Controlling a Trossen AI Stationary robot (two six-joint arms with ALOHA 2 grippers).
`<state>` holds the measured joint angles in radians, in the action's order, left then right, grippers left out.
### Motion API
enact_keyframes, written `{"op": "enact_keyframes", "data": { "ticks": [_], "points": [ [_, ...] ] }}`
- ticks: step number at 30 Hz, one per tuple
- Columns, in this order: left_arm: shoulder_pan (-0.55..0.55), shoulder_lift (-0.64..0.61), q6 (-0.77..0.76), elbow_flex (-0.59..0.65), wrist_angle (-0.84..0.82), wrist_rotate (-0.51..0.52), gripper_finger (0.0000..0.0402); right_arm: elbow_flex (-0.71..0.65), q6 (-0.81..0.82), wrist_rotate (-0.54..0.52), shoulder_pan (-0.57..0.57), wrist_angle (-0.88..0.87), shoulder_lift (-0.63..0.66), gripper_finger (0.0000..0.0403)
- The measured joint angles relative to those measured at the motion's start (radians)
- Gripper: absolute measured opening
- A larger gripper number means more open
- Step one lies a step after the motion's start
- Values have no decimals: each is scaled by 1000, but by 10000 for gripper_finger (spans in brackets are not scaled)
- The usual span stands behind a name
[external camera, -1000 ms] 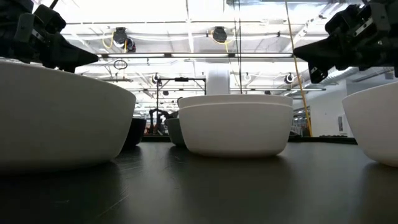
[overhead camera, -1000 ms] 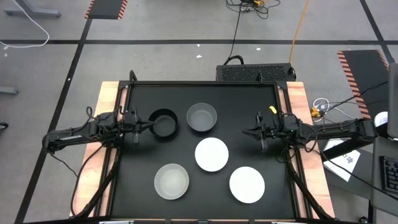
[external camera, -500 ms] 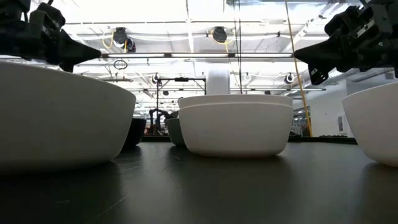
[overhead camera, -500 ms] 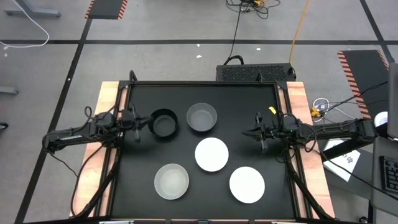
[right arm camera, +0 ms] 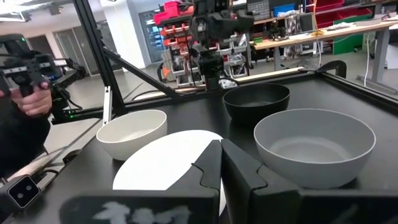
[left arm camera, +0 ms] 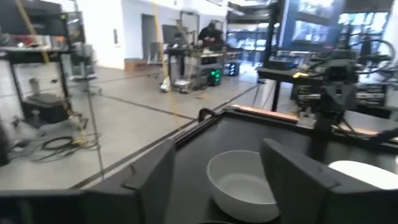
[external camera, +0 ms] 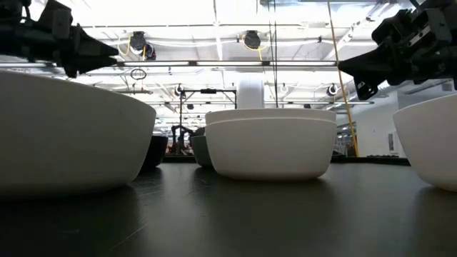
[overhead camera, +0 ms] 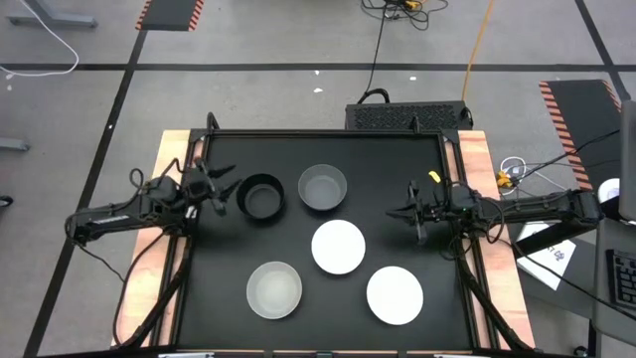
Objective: Nest bowls inside each other
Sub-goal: Stack the black bowl on the left white bowl
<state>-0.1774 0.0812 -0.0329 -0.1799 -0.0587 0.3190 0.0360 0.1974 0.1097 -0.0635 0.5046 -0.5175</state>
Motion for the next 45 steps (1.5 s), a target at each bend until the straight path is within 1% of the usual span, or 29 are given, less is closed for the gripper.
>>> {"op": "enact_keyframes", "data": {
  "ticks": [2,5,7,10,13,17,19,23,29,36,38,45],
  "points": [
    [-18,45,-5,-48,-39,1,274,0,0,0,0,-5,0,0],
    [-57,136,-14,-131,-107,6,299,0,0,1,0,-10,0,0],
    [-92,211,-22,-184,-147,27,306,0,0,1,0,-10,0,0],
    [-157,330,-44,-260,-211,37,303,0,0,1,0,-10,0,0],
    [-227,459,-74,-318,-264,-23,291,-1,0,1,0,-10,0,0],
    [-307,624,-77,-372,-276,-173,278,-1,0,32,0,-9,0,0],
    [-338,700,-67,-403,-291,-231,276,-1,6,51,0,-9,0,0],
    [-384,820,-55,-462,-365,-248,285,-1,17,53,0,-9,0,0],
    [-428,930,-58,-538,-492,-292,295,-1,18,54,0,-10,0,0],
    [-470,1021,-27,-600,-660,-301,296,-1,18,59,0,-19,0,0],
    [-478,1040,-24,-609,-684,-307,298,-1,18,68,0,-21,0,0],
    [-482,1093,-3,-611,-722,-385,298,-1,23,79,0,-23,0,0]
  ]
}}
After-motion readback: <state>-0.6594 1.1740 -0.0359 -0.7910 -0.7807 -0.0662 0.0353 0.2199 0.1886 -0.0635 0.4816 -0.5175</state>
